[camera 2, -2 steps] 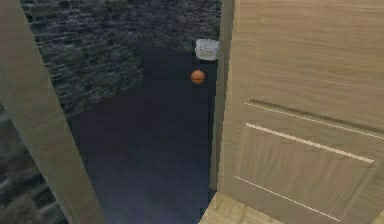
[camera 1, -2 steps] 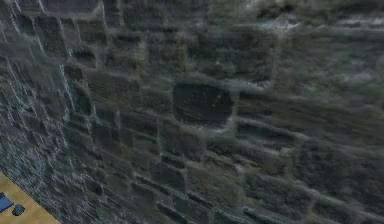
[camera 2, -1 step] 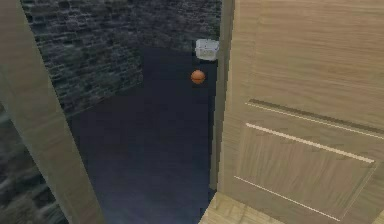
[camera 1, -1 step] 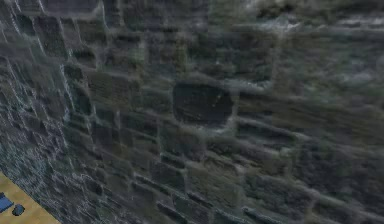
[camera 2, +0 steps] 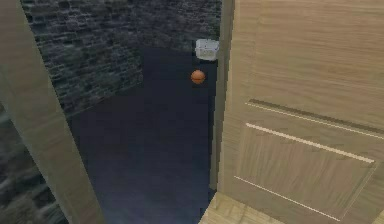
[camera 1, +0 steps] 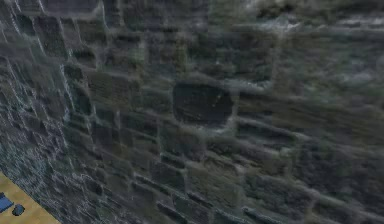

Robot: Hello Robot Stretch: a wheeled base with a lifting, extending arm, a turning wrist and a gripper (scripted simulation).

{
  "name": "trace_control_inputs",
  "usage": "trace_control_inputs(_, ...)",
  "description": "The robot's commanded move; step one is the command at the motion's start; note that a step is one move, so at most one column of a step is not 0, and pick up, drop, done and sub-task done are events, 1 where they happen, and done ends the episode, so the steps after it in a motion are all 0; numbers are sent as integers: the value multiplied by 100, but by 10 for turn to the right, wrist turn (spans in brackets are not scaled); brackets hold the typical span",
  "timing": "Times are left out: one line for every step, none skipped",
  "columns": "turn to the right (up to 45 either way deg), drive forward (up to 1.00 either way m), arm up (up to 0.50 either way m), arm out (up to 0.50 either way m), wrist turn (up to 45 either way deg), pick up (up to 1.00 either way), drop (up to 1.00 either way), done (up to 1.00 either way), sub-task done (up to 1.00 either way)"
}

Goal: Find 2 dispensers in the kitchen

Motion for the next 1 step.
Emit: trace_control_inputs(-390, 0, 0, 0, 0, 0, 0, 0, 0)
